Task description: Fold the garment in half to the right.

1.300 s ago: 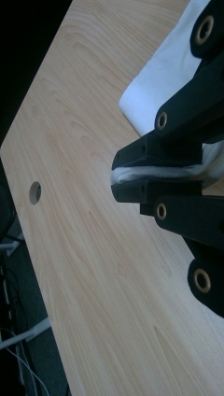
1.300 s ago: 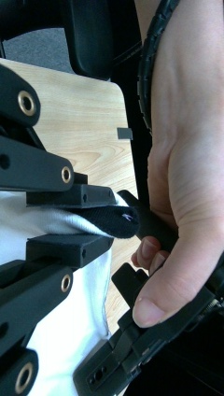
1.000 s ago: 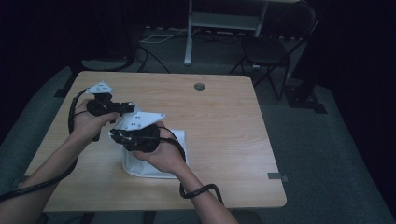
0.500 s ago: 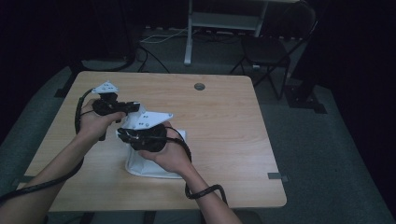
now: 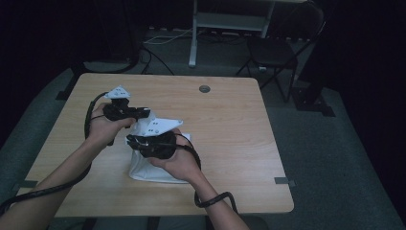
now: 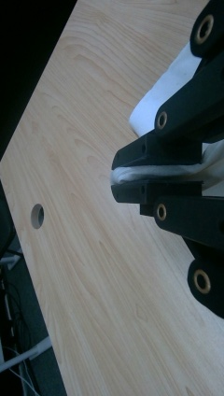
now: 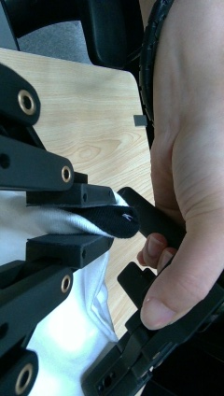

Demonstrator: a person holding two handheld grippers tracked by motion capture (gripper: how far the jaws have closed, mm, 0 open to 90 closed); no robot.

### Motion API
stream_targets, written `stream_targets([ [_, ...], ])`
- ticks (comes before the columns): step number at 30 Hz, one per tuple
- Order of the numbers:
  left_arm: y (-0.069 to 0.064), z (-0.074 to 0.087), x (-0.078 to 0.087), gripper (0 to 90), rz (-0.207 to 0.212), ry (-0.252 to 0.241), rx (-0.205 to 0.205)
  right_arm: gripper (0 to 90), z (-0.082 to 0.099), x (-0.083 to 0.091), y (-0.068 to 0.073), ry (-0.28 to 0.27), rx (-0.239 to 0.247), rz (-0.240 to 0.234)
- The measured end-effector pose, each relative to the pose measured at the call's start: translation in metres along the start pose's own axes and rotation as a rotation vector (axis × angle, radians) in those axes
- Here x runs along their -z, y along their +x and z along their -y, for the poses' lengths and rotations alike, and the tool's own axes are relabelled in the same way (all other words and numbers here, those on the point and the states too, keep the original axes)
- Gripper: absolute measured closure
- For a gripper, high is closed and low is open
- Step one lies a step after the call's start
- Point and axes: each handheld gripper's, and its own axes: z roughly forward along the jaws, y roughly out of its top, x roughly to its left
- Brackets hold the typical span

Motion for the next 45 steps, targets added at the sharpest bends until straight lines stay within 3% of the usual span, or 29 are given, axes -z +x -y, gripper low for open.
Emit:
stream_targets([
  [12, -0.009, 0.003, -0.014, 83.0, 0.015, 0.029, -0.021, 77.6, 0.010, 0.006, -0.003, 0.019, -0.016, 0.011],
  [45, -0.024, 0.012, -0.039, 82.8, 0.047, 0.044, -0.034, 77.3, 0.032, 0.019, -0.005, 0.046, -0.049, 0.029],
])
